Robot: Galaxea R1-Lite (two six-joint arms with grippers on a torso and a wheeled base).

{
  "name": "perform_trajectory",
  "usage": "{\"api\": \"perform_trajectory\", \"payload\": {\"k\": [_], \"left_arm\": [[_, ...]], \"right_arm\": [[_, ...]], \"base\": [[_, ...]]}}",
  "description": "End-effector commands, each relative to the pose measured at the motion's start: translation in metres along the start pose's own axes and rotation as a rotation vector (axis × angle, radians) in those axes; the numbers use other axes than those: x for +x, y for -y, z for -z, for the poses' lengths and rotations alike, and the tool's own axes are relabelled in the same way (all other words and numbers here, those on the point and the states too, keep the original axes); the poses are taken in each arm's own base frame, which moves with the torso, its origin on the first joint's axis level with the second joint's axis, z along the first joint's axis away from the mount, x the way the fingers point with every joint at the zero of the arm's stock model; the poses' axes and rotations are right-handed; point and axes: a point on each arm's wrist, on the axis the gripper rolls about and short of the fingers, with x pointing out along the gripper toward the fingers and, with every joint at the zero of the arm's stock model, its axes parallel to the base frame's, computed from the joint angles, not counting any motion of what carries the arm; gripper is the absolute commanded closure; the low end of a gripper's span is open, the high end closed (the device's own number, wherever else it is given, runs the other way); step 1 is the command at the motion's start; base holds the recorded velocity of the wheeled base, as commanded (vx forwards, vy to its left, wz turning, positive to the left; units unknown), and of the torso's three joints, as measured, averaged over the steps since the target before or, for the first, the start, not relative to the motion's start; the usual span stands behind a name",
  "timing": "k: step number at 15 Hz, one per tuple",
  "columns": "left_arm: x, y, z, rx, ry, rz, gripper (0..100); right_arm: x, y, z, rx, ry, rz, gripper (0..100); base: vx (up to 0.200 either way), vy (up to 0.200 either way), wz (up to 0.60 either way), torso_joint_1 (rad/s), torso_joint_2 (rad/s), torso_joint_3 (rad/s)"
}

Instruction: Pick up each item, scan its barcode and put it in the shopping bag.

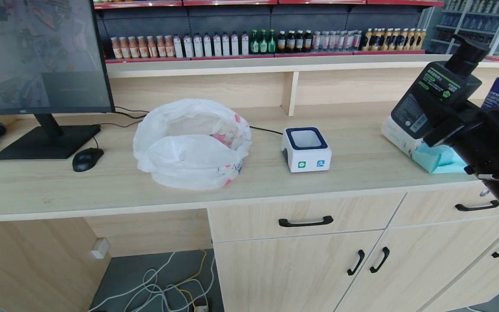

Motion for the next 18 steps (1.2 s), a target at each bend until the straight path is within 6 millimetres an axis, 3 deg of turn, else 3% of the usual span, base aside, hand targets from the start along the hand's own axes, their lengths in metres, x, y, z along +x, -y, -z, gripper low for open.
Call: {"api": "perform_trajectory", "payload": {"k": [1, 8, 12, 15, 16, 18], "left_arm": [[0.000, 0.000, 0.000, 0.000, 0.001, 0.000, 0], [0.000, 0.000, 0.000, 0.000, 0.004, 0.000, 0], [0.000, 0.000, 0.000, 0.000, 0.004, 0.000, 0], [0.000, 0.000, 0.000, 0.004, 0.004, 0.000, 0], [0.000, 0.000, 0.000, 0.004, 0.004, 0.000, 0], [0.000, 0.000, -0.001, 0.006, 0.007, 0.000, 0]], "right_arm": [[0.001, 0.001, 0.004, 0.001, -0.010, 0.002, 100], [0.010, 0.002, 0.010, -0.002, -0.010, 0.000, 100], [0.032, 0.007, 0.039, -0.050, -0.041, -0.163, 100], [0.057, 0.033, 0.064, -0.129, -0.031, -0.223, 100], [0.057, 0.034, 0.065, -0.131, -0.031, -0.227, 100], [0.074, 0.072, 0.085, -0.304, 0.010, -0.417, 100]], "base": [[0.000, 0.000, 0.00, 0.000, 0.00, 0.000], [0.000, 0.000, 0.51, 0.004, 0.00, 0.002], [0.000, 0.000, 0.00, 0.000, 0.00, 0.000], [0.000, 0.000, 0.00, 0.000, 0.00, 0.000], [0.000, 0.000, 0.00, 0.000, 0.00, 0.000], [0.000, 0.000, 0.00, 0.000, 0.00, 0.000]]}}
